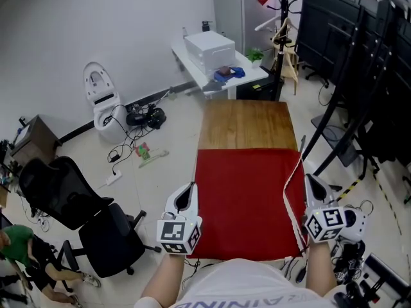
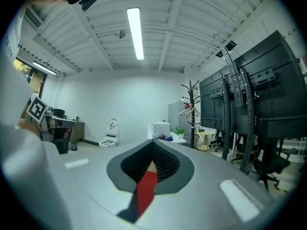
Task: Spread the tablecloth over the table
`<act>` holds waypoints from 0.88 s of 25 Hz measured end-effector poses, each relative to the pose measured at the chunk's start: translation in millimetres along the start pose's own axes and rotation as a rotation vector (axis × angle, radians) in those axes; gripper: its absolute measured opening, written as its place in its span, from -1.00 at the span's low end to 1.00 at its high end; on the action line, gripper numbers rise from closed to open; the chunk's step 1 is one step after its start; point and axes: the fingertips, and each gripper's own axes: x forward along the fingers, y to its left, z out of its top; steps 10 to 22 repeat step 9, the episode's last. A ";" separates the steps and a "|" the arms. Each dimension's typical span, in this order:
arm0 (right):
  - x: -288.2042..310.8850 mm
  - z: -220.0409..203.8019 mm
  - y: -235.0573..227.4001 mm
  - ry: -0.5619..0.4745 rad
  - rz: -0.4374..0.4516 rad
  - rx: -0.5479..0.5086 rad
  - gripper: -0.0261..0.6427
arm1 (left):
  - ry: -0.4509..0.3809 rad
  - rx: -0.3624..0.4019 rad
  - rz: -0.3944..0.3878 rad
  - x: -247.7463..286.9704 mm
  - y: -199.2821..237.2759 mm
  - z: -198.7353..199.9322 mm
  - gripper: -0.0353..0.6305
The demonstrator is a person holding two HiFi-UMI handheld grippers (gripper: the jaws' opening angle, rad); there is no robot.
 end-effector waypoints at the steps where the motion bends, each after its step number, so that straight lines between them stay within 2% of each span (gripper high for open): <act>1: -0.1 -0.4 0.4 0.001 -0.001 -0.002 -0.91 | 0.000 -0.003 -0.004 0.6 -0.9 0.0 -0.88; 9: 5.2 -3.2 3.2 0.008 0.009 -0.004 -0.91 | 0.011 -0.061 -0.022 6.8 -1.1 -5.4 -0.88; 22: 5.2 -3.2 3.2 0.008 0.009 -0.004 -0.91 | 0.011 -0.061 -0.022 6.8 -1.1 -5.4 -0.88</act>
